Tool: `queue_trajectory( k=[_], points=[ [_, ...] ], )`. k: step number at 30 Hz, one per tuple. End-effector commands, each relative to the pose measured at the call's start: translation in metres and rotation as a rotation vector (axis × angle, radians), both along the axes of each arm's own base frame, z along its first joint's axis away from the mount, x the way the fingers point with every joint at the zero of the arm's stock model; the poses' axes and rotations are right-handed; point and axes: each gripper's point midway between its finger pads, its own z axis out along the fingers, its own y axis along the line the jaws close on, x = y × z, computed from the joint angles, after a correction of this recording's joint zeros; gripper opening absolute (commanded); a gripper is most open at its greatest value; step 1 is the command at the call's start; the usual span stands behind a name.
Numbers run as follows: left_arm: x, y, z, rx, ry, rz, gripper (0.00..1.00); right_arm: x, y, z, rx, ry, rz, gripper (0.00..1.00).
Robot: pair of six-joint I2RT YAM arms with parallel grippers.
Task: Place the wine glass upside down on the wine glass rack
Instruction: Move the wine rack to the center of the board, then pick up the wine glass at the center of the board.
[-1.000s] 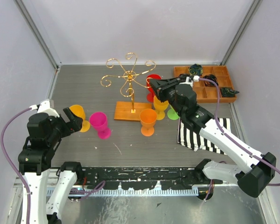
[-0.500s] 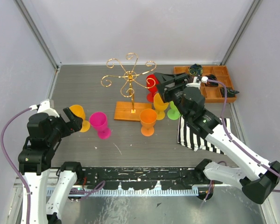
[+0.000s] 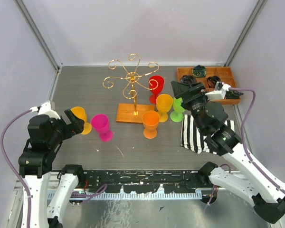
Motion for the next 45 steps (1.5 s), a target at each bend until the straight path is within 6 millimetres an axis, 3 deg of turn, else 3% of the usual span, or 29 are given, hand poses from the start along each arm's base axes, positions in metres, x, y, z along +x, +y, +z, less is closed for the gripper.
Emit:
queue_trajectory(
  k=[1, 4, 7, 12, 23, 36, 45],
  points=[
    [0.005, 0.000, -0.003, 0.001, 0.004, 0.001, 0.99, -0.011, -0.021, -0.014, -0.323, -0.090, -0.032, 0.84],
    [0.006, 0.000, -0.004, 0.001, 0.011, -0.002, 0.99, -0.019, -0.023, -0.045, -0.478, -0.104, 0.009, 0.85],
    [0.007, -0.001, -0.004, 0.001, 0.013, -0.005, 0.99, -0.031, -0.012, -0.081, -0.608, -0.146, 0.122, 0.86],
    [0.006, 0.000, -0.004, 0.002, 0.011, -0.001, 0.98, -0.047, -0.006, -0.129, -0.696, -0.160, 0.226, 0.86],
    [0.007, -0.001, -0.003, 0.003, 0.006, -0.008, 0.98, -0.076, 0.010, -0.172, -0.672, -0.547, 0.291, 0.82],
    [0.006, -0.004, -0.002, -0.003, -0.006, -0.027, 0.98, -0.078, 0.030, -0.229, -0.687, -0.545, 0.398, 0.74],
    [0.006, -0.004, -0.001, -0.002, -0.010, -0.028, 0.98, -0.066, 0.035, -0.251, -0.790, -0.456, 0.438, 0.73]
  ],
)
